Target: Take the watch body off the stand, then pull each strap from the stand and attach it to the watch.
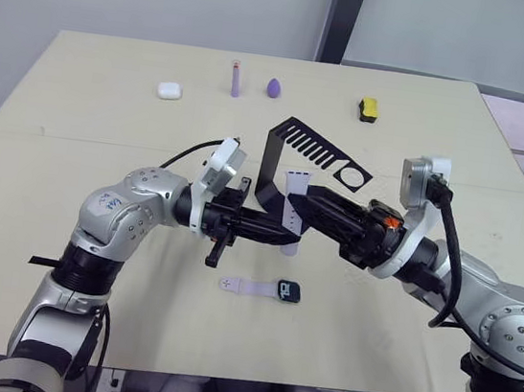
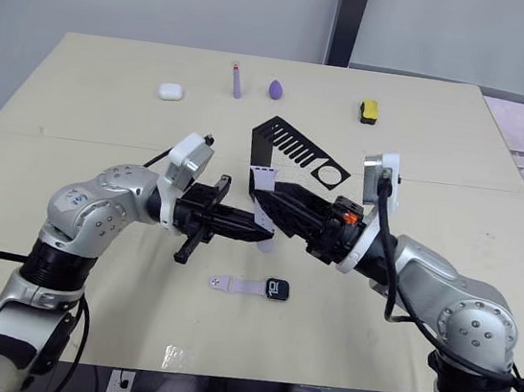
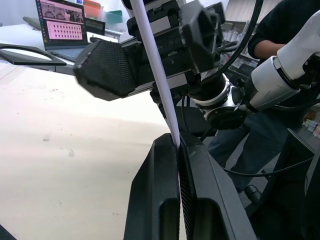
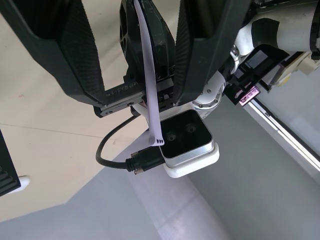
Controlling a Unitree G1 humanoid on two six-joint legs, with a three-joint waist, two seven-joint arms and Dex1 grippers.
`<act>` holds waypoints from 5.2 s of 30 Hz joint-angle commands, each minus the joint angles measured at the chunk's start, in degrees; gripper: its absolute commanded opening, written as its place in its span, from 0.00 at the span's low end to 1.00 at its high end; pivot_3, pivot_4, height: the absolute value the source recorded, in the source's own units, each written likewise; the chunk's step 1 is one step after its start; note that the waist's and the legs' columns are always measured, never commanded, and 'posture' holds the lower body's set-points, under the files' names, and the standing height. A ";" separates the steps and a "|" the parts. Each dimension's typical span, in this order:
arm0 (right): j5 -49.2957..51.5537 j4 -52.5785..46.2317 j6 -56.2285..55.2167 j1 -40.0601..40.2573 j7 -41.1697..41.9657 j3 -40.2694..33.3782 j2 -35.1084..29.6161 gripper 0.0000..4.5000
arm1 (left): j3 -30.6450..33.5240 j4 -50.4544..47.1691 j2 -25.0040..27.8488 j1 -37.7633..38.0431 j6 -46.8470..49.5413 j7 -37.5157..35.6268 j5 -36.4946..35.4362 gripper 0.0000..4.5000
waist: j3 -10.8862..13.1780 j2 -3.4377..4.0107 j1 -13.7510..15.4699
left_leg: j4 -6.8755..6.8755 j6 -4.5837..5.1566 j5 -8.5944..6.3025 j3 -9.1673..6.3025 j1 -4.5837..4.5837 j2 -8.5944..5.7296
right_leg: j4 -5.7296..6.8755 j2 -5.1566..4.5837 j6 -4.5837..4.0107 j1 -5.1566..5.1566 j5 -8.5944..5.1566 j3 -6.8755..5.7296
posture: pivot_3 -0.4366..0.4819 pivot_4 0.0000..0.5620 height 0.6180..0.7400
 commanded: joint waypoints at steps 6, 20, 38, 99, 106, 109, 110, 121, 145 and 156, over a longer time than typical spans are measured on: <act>1.51 -1.07 -1.60 -0.17 1.89 -1.01 -0.15 0.54 | 1.09 -2.14 0.59 -0.07 -1.21 0.05 0.15 0.00 | 0.00 0.00 0.01 | 0.00 0.00 0.00 0.00 0.00 0.00 | 0.00 0.00 0.00 0.00 0.00 -0.01 | 0.48 0.27 1.00; 1.23 -0.48 -1.88 -0.94 2.75 -0.14 -0.10 0.27 | 0.83 -1.53 0.12 -0.20 -2.15 -0.11 0.80 0.00 | 0.00 0.00 0.00 | 0.00 0.00 0.00 0.00 0.00 0.00 | 0.00 0.00 0.00 0.00 0.00 0.00 | 0.48 0.27 1.00; 2.62 -0.76 -1.81 -0.98 2.92 -0.01 -0.27 0.17 | 0.43 -1.65 -0.32 -0.38 -2.16 -0.15 0.81 0.00 | 0.00 0.00 0.01 | 0.00 0.00 0.00 0.00 0.00 0.00 | 0.00 0.00 0.00 0.00 0.00 0.00 | 0.48 0.27 1.00; -15.57 -12.32 3.03 33.23 27.10 -22.29 -30.42 0.00 | -16.21 -2.94 -2.04 11.80 -14.22 10.86 27.32 1.00 | 0.04 -0.06 1.61 | 0.02 0.23 -0.27 -0.06 0.00 0.07 | -0.60 -0.11 0.05 0.13 0.03 0.21 | 0.48 0.27 1.00; -24.06 -12.72 0.69 35.68 32.15 -21.07 -30.79 0.00 | -19.43 -0.15 -4.04 11.31 -17.48 14.32 33.78 1.00 | 0.04 -0.06 1.66 | 0.03 0.20 -0.21 -0.07 -0.01 0.02 | -0.60 -0.14 0.04 0.14 0.04 0.22 | 0.48 0.27 1.00; -25.56 -13.13 0.39 35.93 33.05 -20.87 -30.48 0.00 | -19.41 0.00 -4.32 11.69 -18.12 14.26 34.57 0.94 | 0.04 -0.07 1.65 | 0.03 0.20 -0.21 -0.07 -0.01 0.02 | -0.60 -0.14 0.04 0.13 0.04 0.20 | 0.48 0.27 1.00; -25.85 -13.32 0.32 36.01 33.21 -20.84 -30.37 0.00 | -19.23 0.04 -4.46 11.87 -18.14 14.11 34.39 0.88 | 0.04 -0.07 1.65 | 0.03 0.19 -0.22 -0.07 -0.01 0.02 | -0.60 -0.14 0.04 0.13 0.04 0.20 | 0.48 0.27 1.00; -34.52 -16.93 -5.31 35.23 31.19 -18.65 -27.32 0.00 | -12.05 2.82 -7.21 7.45 -2.57 9.99 23.30 0.36 | 0.06 -0.10 1.62 | 0.08 0.20 -0.20 -0.08 -0.01 0.02 | -0.56 -0.13 0.04 0.15 0.04 0.16 | 0.48 0.27 1.00; -90.13 -9.21 -43.64 26.11 23.87 10.32 -16.30 0.00 | -1.66 20.64 -6.40 -9.76 24.50 3.51 7.77 0.36 | 0.10 -0.18 1.24 | 0.14 -0.04 0.11 0.00 0.01 -0.06 | 0.00 0.04 0.07 0.04 0.05 -0.08 | 0.48 0.27 1.00; -90.45 -7.65 -43.75 23.79 25.18 10.18 -12.66 0.00 | -1.96 19.79 -6.04 -9.24 24.00 3.99 7.85 0.36 | 0.11 -0.18 1.33 | 0.15 -0.06 0.18 -0.03 0.03 -0.06 | 0.09 0.04 0.04 0.05 0.03 -0.06 | 0.48 0.27 1.00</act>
